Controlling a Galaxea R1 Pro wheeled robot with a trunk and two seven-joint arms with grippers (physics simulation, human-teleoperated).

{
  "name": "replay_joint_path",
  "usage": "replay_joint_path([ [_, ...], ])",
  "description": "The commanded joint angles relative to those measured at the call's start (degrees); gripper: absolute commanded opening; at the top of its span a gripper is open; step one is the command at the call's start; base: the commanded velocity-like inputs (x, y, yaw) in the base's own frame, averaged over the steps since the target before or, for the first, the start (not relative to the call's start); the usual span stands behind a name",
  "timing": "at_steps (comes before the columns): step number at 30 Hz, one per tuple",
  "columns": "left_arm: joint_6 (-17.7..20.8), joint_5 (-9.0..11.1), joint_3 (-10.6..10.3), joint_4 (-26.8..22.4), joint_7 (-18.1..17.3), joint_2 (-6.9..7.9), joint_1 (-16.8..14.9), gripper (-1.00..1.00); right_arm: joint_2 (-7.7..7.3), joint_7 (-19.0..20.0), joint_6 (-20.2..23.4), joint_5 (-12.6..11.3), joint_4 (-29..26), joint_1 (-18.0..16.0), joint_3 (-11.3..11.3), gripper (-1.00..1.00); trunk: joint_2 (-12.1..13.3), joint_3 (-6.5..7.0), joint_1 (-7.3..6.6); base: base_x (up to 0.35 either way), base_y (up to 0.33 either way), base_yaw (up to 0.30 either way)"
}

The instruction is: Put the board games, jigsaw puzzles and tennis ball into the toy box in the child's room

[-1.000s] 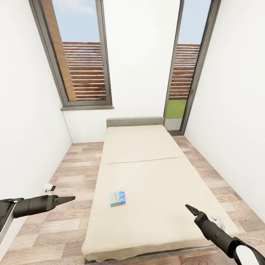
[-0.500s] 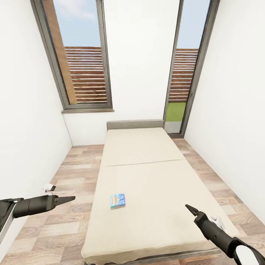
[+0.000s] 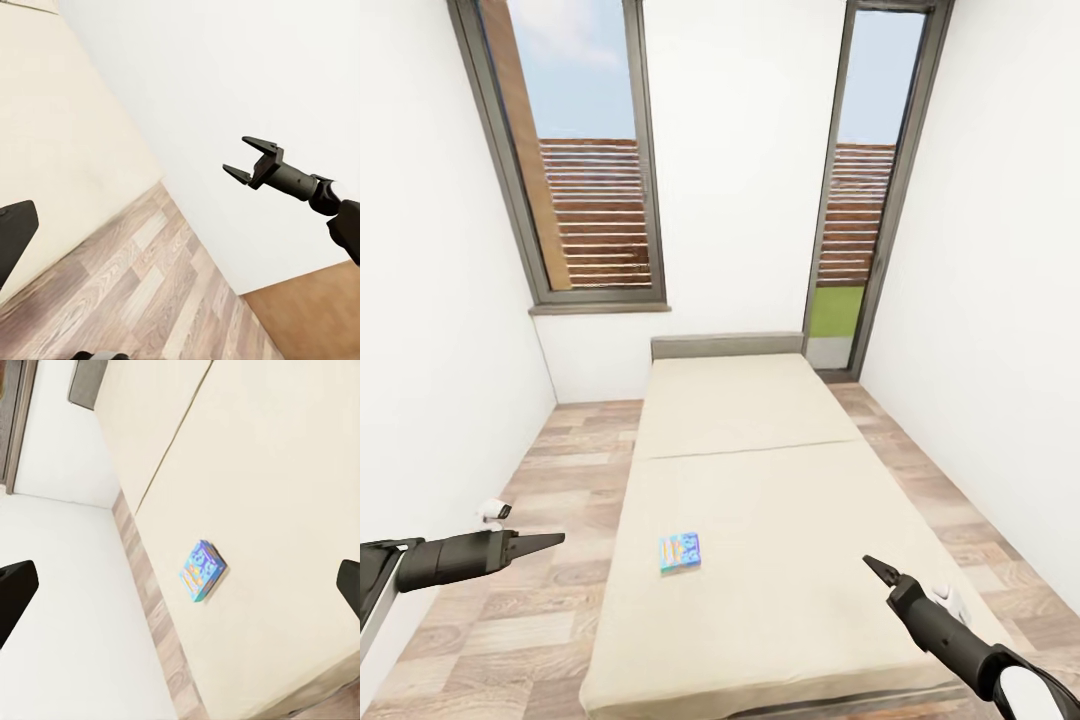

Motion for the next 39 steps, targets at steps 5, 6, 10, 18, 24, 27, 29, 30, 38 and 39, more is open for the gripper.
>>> replay_joint_path([
  [5, 0.61, -0.01, -0.01, -0.01, -0.21, 0.03, -0.05, 1.0, 0.04, 0.18, 0.34, 0.06, -0.02, -0.05, -0.14, 1.0, -0.12, 0.14, 0.04, 0.086, 0.039, 0.025],
  [6, 0.61, -0.01, -0.01, -0.01, -0.21, 0.03, -0.05, 1.0, 0.05, 0.18, 0.34, 0.04, -0.02, -0.05, -0.14, 1.0, -0.12, 0.17, 0.04, 0.173, 0.095, 0.013],
  [10, 0.61, -0.01, -0.01, -0.01, -0.24, 0.04, -0.05, 1.0, 0.06, 0.18, 0.34, 0.03, -0.02, -0.05, -0.15, 1.0, -0.12, 0.23, 0.04, 0.2, 0.098, 0.008],
  [18, 0.61, -0.01, -0.01, -0.01, -0.27, 0.04, -0.05, 1.0, 0.11, 0.18, 0.34, 0.06, -0.02, -0.05, -0.1, 1.0, -0.12, 0.27, 0.04, 0.112, 0.03, 0.002],
  [24, 0.61, -0.01, -0.01, -0.01, -0.25, 0.04, -0.05, 1.0, 0.14, 0.18, 0.34, 0.05, -0.02, -0.05, -0.08, 1.0, -0.12, 0.27, 0.04, 0.116, 0.005, 0.003],
  [27, 0.58, -0.01, -0.01, -0.01, -0.31, 0.04, -0.05, 1.0, 0.15, 0.18, 0.34, 0.06, -0.02, -0.04, -0.07, 1.0, -0.12, 0.27, 0.04, 0.059, 0.002, 0.041],
  [29, 0.59, -0.01, 0.01, -0.01, -0.32, 0.04, -0.05, 1.0, 0.15, 0.18, 0.34, 0.07, -0.02, -0.05, -0.09, 1.0, -0.12, 0.27, 0.04, 0.033, 0.001, 0.079],
  [30, 0.59, -0.01, 0.02, -0.01, -0.32, 0.04, -0.05, 1.0, 0.15, 0.18, 0.34, 0.05, -0.02, -0.05, -0.1, 1.0, -0.12, 0.27, 0.04, 0.024, 0.001, 0.101],
  [38, 0.62, -0.01, 0.01, -0.01, -0.25, 0.04, -0.05, 1.0, 0.15, 0.18, 0.34, 0.03, -0.02, -0.04, -0.13, 1.0, -0.12, 0.27, 0.04, 0.009, 0.0, 0.08],
  [39, 0.64, -0.01, 0.0, -0.01, -0.24, 0.04, -0.05, 1.0, 0.15, 0.18, 0.34, 0.04, -0.02, -0.04, -0.12, 1.0, -0.12, 0.27, 0.04, 0.003, 0.0, 0.029],
])
